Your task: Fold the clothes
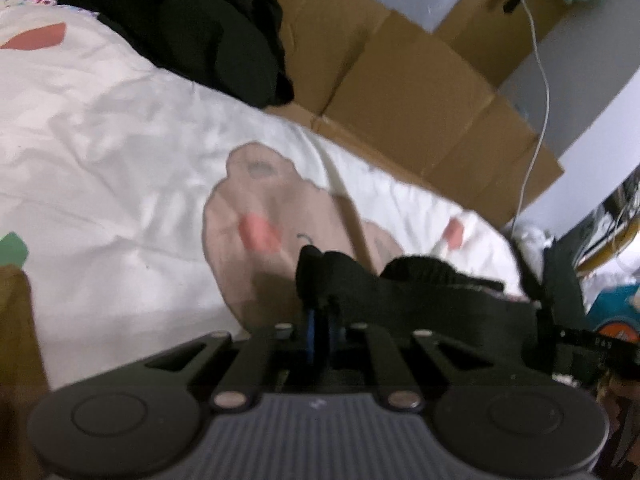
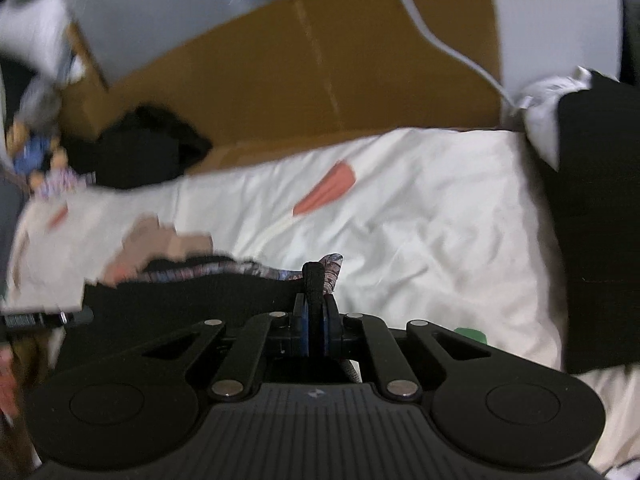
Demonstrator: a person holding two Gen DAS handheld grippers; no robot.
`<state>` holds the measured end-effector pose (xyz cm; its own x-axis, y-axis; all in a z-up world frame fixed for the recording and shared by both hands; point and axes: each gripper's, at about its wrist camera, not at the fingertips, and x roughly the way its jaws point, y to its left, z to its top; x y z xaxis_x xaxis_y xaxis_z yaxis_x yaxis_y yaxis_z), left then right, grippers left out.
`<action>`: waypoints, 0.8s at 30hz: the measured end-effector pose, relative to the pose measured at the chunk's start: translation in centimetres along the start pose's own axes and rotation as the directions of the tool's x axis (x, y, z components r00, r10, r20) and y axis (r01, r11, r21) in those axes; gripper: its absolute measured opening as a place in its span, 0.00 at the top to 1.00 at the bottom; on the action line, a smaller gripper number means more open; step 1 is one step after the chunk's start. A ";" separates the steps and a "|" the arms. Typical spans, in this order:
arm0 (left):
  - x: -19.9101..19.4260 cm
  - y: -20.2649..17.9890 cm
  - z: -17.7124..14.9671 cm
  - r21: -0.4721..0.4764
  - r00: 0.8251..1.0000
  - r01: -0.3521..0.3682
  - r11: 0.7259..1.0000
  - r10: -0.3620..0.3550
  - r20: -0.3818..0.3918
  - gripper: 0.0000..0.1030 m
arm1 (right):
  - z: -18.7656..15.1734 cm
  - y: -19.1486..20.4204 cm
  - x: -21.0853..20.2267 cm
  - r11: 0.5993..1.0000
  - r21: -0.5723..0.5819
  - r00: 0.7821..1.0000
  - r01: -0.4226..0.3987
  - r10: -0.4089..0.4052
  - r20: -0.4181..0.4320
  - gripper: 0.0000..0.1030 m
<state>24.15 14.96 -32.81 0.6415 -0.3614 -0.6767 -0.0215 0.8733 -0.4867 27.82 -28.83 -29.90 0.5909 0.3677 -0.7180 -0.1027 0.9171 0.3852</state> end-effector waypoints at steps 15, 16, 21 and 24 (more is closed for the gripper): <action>2.6 0.6 1.5 -0.050 0.996 0.068 0.996 -0.065 0.054 0.96 | 1.0 -2.4 -0.6 0.993 0.113 0.999 0.039 -0.042 0.030 0.94; 2.7 0.7 1.5 -0.049 0.997 0.066 0.997 -0.063 0.051 0.96 | 1.0 -2.5 -0.5 0.993 0.113 0.999 0.042 -0.045 0.027 0.94; 3.6 0.9 1.1 -0.037 0.998 0.053 0.998 -0.052 0.036 0.95 | 0.6 -2.7 0.5 0.990 0.130 0.999 0.052 -0.052 0.000 0.94; 3.3 -0.9 1.0 0.076 0.998 -0.058 0.995 0.055 0.044 0.77 | 0.5 -2.9 0.8 0.986 0.162 0.999 0.041 -0.039 -0.017 0.90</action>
<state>27.03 13.25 -34.07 0.6723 -0.2979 -0.6777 -0.0006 0.9153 -0.4029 28.98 -31.29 -31.28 0.5804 0.3342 -0.7426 0.0532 0.8944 0.4441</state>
